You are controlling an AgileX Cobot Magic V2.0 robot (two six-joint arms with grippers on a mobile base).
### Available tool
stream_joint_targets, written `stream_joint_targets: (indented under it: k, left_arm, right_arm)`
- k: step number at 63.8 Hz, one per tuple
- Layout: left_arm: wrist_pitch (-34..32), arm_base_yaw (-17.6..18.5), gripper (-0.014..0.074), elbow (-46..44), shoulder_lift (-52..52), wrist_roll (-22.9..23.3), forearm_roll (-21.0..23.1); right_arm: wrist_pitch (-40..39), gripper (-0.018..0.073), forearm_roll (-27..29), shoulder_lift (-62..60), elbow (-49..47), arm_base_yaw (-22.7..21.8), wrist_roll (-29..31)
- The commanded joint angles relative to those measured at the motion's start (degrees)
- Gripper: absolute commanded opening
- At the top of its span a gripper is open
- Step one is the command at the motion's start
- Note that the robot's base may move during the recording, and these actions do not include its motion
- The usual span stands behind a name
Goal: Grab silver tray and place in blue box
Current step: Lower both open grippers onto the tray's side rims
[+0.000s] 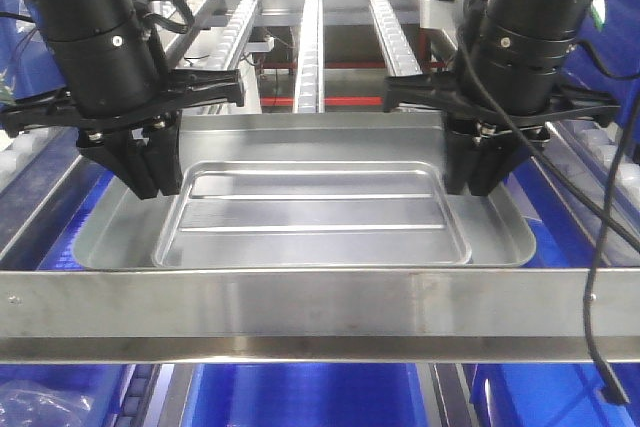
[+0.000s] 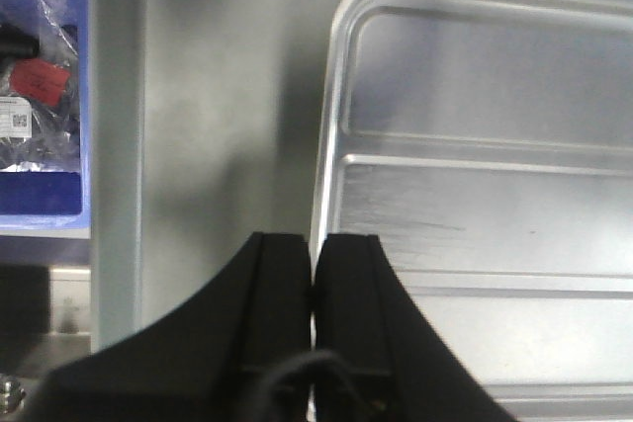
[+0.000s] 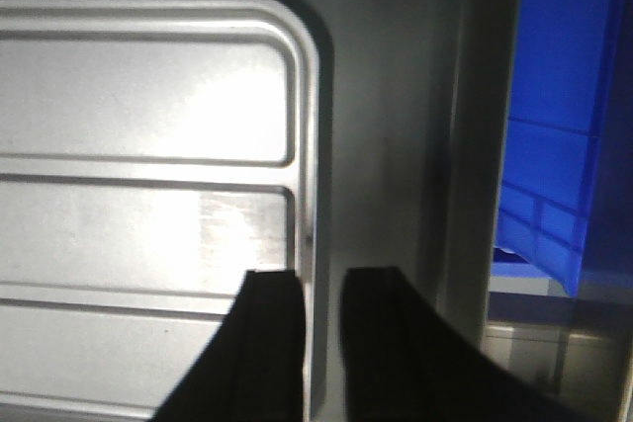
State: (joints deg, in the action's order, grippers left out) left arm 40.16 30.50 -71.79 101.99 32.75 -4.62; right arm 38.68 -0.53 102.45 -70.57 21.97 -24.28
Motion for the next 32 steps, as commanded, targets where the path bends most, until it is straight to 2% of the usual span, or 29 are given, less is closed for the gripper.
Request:
stream_joint_targets:
  k: [1,32]
  left_arm:
    - [-1.81,0.29,-0.0007,-1.84,-2.66,0.73,-0.45]
    - [-1.71,0.29,-0.0004,-1.84,-2.51,0.73,-0.45]
  right_arm:
    - [-1.95,0.0366,-0.01,-2.81,-1.97,-0.05,-0.03]
    - [-3.2,0.0365,1.55,-2.81,-1.97,-0.05,-0.03]
